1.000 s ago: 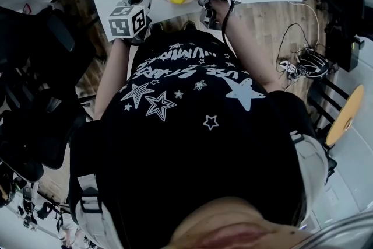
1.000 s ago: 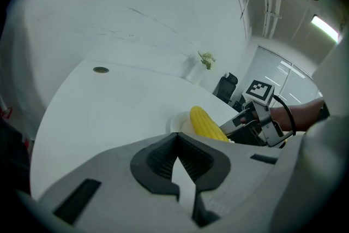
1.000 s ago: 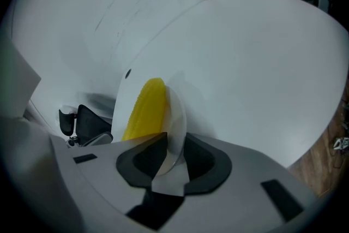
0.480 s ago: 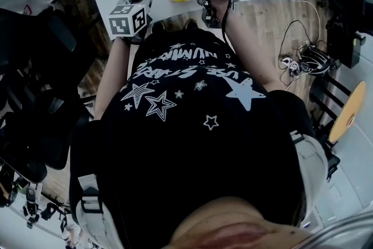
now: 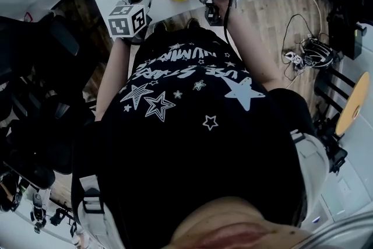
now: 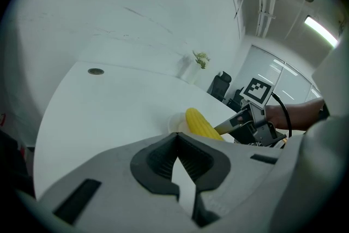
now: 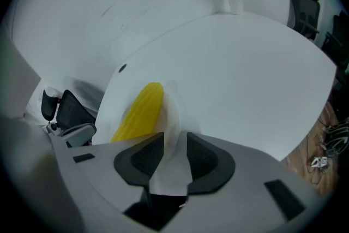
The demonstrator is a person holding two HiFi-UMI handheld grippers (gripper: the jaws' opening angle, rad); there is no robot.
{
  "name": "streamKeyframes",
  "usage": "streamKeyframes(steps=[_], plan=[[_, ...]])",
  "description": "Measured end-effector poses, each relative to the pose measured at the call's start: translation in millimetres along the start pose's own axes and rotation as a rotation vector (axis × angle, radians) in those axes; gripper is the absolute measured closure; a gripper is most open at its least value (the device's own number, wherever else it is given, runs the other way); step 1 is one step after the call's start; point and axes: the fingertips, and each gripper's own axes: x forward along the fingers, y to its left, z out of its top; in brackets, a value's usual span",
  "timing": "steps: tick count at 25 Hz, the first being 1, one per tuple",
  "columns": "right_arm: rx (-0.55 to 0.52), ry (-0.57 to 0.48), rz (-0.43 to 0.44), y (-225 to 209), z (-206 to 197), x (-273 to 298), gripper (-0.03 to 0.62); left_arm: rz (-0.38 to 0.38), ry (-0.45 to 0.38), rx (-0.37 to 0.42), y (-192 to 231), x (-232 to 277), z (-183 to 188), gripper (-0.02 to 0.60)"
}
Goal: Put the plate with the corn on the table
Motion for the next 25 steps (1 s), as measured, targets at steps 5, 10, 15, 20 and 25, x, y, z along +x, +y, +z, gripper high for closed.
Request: streamKeyframes(steps=[5,10,15,20,25], plan=[[0.118,-0.039,0.013,-6,0,-5,0.477,-0.025,0.010,0.011,5,-4,1,0.577],[0.215,-0.106,0.002,-4,-7,-7,0.491,-0.070,0.031,0.025,18,-11,-3,0.577],[0.330,-0.185,-0.017,-15,-22,-11,0.512,-0.127,0.055,0.066,22,-9,-4,0.577],[0.381,-0.214,-0.025,-17,-41,-15,0.526,-0.138,0.054,0.095,28,-11,-2,0.577],[0.357,-0.228,-0.025,-16,-50,-18,0.555,-0.117,0.043,0.077,33,-13,-8,0.577]])
